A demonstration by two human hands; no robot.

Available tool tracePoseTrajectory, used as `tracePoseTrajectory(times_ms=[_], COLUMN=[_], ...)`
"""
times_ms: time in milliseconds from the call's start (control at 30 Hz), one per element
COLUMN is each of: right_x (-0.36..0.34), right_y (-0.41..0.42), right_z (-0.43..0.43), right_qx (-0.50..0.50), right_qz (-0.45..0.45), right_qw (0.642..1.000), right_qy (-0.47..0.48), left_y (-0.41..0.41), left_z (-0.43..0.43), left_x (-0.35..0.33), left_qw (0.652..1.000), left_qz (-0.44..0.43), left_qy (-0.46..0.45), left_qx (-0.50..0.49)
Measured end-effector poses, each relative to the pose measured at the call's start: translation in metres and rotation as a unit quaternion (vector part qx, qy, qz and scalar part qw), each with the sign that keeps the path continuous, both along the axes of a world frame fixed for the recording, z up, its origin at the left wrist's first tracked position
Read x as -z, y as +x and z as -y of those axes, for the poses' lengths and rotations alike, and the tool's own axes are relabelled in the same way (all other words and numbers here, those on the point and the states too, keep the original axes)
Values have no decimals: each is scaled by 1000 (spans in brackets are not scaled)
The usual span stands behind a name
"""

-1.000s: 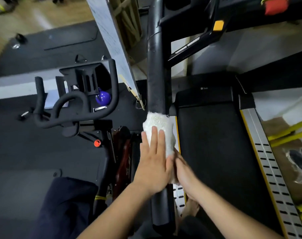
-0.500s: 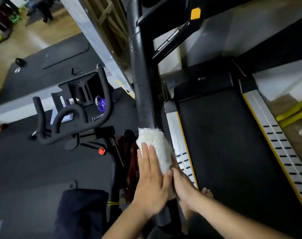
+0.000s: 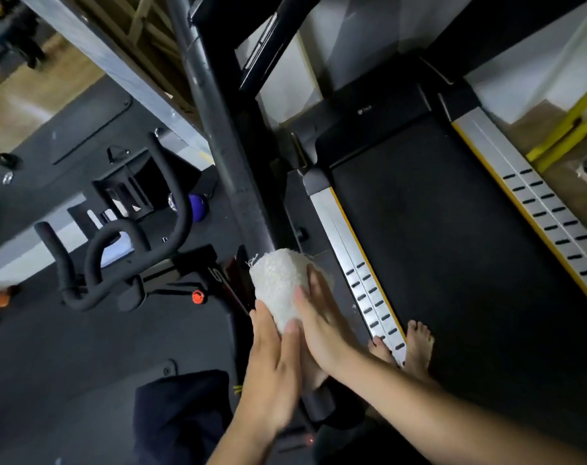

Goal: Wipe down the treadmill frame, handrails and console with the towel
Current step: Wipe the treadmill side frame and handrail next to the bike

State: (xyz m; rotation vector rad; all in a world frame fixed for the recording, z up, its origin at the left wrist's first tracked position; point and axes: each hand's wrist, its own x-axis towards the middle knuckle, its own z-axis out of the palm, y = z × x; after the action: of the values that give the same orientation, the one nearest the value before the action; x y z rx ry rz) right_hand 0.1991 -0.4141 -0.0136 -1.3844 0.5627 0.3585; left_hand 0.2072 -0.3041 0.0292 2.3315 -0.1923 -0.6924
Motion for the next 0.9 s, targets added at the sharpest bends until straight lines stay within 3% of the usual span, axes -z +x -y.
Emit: tracePoseTrajectory(times_ms=[67,133,267,333,467,533,600,733,800,900], right_x=[7,18,35,32,6,3,9,23,23,14], right_y=[12,25,42,35,1,0,13,44,50,35], right_z=[2,7,17,18,0,-11,-8,23,28,26], right_qx=[41,79,61,23,26,27,40,48,33,-4], right_qz=[29,31,-5,-4,107,111,79,12,2,22], right_qw=[999,995,995,999,993,990,993,997,998,999], right_qy=[8,56,81,41,-39,-85,-72,63,58,36], left_y=[23,38,25,5,-13,2,20,36,32,16], left_z=[11,30,36,24,-5,-7,2,20,19,17], left_x=[5,11,12,6,-10,-16,-11,13,13,7], left_qw=[999,996,975,968,976,984,992,995,982,954], left_qz=[21,67,165,183,130,94,67,83,136,194], left_qy=[-10,46,136,118,18,-52,-80,36,105,135], left_qx=[-36,-38,60,121,176,140,72,41,79,184])
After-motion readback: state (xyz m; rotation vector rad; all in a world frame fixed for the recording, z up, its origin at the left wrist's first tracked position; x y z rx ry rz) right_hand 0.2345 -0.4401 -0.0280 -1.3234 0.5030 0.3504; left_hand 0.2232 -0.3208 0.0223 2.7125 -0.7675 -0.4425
